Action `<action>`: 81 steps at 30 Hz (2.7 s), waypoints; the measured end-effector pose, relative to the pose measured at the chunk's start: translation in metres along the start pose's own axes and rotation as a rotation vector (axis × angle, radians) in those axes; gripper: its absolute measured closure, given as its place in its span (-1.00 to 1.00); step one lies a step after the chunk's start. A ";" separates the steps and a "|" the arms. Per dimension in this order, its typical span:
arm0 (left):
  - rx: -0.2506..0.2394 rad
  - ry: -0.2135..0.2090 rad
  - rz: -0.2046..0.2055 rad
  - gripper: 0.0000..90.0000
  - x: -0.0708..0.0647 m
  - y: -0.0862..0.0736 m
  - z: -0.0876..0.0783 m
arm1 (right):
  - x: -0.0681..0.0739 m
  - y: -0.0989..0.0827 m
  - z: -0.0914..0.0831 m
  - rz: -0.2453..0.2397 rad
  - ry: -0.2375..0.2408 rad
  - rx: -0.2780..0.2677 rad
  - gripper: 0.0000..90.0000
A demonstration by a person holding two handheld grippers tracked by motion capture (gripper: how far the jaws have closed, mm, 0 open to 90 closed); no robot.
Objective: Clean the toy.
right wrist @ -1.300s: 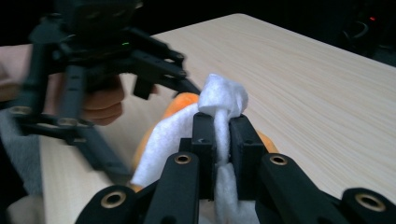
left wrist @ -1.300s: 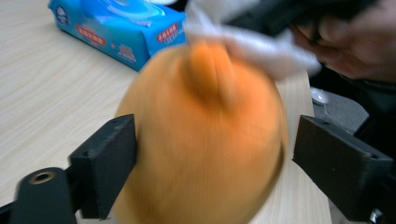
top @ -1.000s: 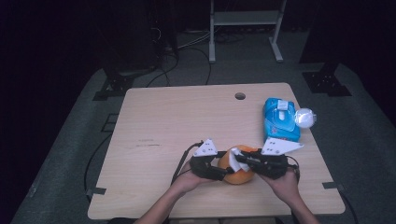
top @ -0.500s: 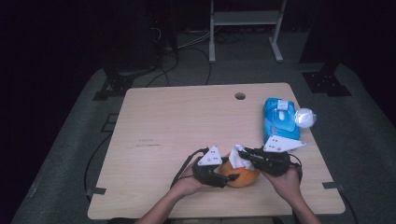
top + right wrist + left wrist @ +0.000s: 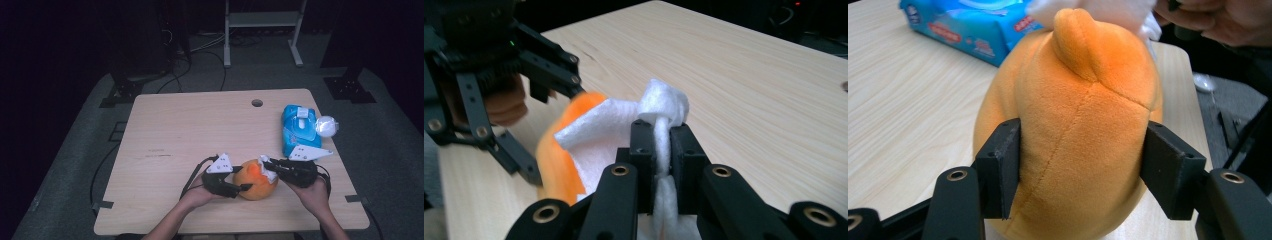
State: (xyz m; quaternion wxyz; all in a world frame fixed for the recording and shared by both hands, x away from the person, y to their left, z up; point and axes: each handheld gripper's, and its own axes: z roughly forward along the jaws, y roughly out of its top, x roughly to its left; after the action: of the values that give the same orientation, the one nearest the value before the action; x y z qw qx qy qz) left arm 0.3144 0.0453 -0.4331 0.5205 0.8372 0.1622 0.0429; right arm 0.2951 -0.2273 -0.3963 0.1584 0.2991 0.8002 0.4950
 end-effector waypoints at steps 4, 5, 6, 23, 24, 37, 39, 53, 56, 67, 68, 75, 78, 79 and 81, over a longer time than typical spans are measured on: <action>-0.029 -0.004 -0.087 -0.16 0.009 -0.003 -0.002 | -0.003 -0.002 -0.002 0.015 -0.014 -0.011 0.81; -0.031 0.002 -0.099 -0.16 0.009 -0.003 -0.002 | 0.000 -0.001 -0.002 0.021 -0.001 -0.024 0.81; -0.030 0.016 -0.114 -0.17 0.009 -0.002 -0.002 | 0.004 0.001 -0.002 0.009 0.013 -0.037 0.80; -0.111 -0.004 -0.250 -0.60 0.020 0.002 -0.010 | 0.014 -0.001 0.007 -0.030 0.057 -0.041 0.80; -0.105 -0.003 -0.239 -0.54 0.020 0.002 -0.011 | 0.018 0.000 0.008 -0.048 0.065 -0.042 0.79; -0.059 0.033 -0.009 -0.19 -0.014 0.007 0.000 | -0.021 -0.013 -0.004 0.069 0.020 -0.022 0.79; -0.040 0.041 0.068 -0.19 -0.023 0.009 0.002 | -0.024 -0.015 -0.005 0.086 0.014 -0.019 0.80; 0.040 0.004 0.307 -0.23 -0.046 0.011 0.009 | -0.011 -0.005 0.004 0.077 0.196 0.027 0.81; 0.007 0.000 0.208 -0.19 -0.032 0.011 0.005 | -0.016 -0.006 0.002 0.074 0.160 0.035 0.81; -0.104 0.039 -0.185 -0.20 0.008 0.002 -0.005 | -0.004 0.002 -0.002 0.041 0.119 -0.036 0.80; -0.101 0.042 -0.199 -0.26 0.009 0.001 -0.005 | -0.002 0.003 -0.001 0.021 0.104 -0.030 0.80; -0.099 0.031 -0.196 -0.28 0.008 0.002 -0.005 | -0.008 -0.003 -0.003 0.050 0.068 -0.035 0.81; -0.107 0.041 -0.205 -0.22 0.009 0.001 -0.004 | 0.006 0.000 0.003 0.019 0.114 -0.052 0.81; -0.107 0.043 -0.209 -0.21 0.010 0.000 -0.005 | 0.009 0.001 0.005 0.009 0.136 -0.057 0.80; -0.110 0.039 -0.211 -0.17 0.012 0.000 -0.007 | 0.017 0.004 0.008 -0.025 0.162 -0.054 0.80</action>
State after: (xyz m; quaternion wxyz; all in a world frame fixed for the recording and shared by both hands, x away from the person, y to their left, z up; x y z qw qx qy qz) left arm 0.3239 0.0556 -0.4312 0.5638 0.7849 0.2569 0.0132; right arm 0.2877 -0.2093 -0.3957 0.1076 0.2436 0.8005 0.5369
